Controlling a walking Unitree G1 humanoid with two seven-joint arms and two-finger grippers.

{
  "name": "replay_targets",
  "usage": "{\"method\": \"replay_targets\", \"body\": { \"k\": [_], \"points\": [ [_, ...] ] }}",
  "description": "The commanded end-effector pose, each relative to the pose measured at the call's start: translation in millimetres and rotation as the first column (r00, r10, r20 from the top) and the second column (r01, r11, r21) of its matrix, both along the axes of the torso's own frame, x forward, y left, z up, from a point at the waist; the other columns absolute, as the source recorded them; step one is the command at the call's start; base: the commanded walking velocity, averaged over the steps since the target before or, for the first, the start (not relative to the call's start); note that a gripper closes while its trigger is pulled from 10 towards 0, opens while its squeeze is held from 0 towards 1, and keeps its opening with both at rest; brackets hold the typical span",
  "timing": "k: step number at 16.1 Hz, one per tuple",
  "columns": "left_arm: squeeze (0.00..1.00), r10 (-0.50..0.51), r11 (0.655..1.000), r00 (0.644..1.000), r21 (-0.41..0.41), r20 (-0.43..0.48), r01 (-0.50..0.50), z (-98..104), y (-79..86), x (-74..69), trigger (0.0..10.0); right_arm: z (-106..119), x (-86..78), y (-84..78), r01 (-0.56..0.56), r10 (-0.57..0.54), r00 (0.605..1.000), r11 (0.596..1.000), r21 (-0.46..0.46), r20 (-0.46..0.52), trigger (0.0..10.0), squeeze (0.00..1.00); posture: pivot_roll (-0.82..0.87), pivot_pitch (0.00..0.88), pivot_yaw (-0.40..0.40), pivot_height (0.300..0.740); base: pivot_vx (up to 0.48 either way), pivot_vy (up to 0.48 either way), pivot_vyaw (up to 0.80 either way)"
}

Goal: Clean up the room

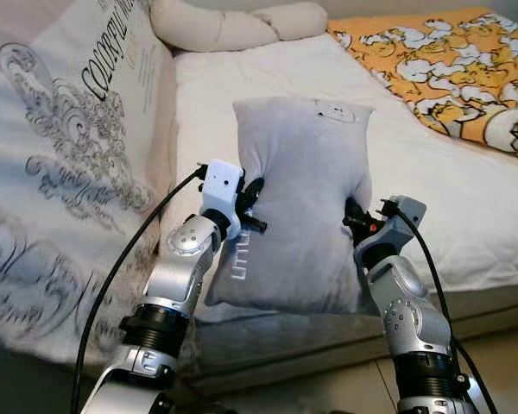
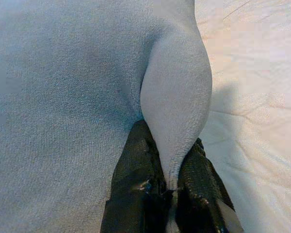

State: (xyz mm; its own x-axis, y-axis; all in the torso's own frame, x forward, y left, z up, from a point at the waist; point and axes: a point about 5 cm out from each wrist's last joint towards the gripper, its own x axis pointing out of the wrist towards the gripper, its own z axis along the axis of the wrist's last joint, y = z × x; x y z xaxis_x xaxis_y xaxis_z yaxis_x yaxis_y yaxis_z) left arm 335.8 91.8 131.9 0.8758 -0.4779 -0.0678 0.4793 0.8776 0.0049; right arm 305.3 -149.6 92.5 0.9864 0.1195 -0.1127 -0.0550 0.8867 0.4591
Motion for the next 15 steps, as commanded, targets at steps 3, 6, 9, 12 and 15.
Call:
{"method": "replay_targets", "body": {
  "k": [3, 6, 9, 12, 15],
  "points": [
    [0.0, 0.016, 1.0, 0.999, 0.0, 0.044, -0.016, 10.2, 5.4, 4.9, 10.0, 7.5, 4.0, 2.5, -0.023, 0.024, 0.999, 0.999, -0.027, 0.036, 10.0, 0.0, 0.01, 0.0, 0.054, 0.74, 0.281, 0.0, 0.0],
    [0.0, 0.013, 1.0, 0.999, 0.0, 0.043, -0.013, 9.9, 4.9, 4.9, 10.0, 6.7, 2.9, 4.7, -0.041, 0.043, 0.999, 0.998, -0.046, 0.032, 10.0, 0.0, 0.01, 0.0, 0.055, 0.74, 0.286, 0.0, 0.8],
    [0.0, 0.005, 1.0, 0.999, 0.0, 0.04, -0.005, 9.3, 3.8, 4.8, 10.0, 5.3, 2.9, 2.4, -0.026, 0.028, 0.999, 0.999, -0.043, 0.025, 10.0, 0.0, 0.0, 0.0, 0.057, 0.74, 0.287, 0.0, 0.0],
    [0.0, 0.0, 1.0, 0.999, 0.001, 0.037, 0.0, 8.9, 3.2, 5.1, 10.0, 4.8, 2.9, 2.2, -0.026, 0.027, 0.999, 0.998, -0.049, 0.022, 10.0, 0.0, 0.01, 0.0, 0.057, 0.74, 0.286, 0.0, 0.0],
    [0.0, -0.002, 1.0, 1.0, 0.017, 0.029, 0.002, 6.9, 2.9, 4.8, 10.0, 3.3, 2.8, 0.0, -0.016, 0.016, 1.0, 0.999, -0.036, 0.017, 10.0, 0.0, 0.01, 0.0, 0.057, 0.74, 0.0, 0.0, 0.0]
  ]
}}
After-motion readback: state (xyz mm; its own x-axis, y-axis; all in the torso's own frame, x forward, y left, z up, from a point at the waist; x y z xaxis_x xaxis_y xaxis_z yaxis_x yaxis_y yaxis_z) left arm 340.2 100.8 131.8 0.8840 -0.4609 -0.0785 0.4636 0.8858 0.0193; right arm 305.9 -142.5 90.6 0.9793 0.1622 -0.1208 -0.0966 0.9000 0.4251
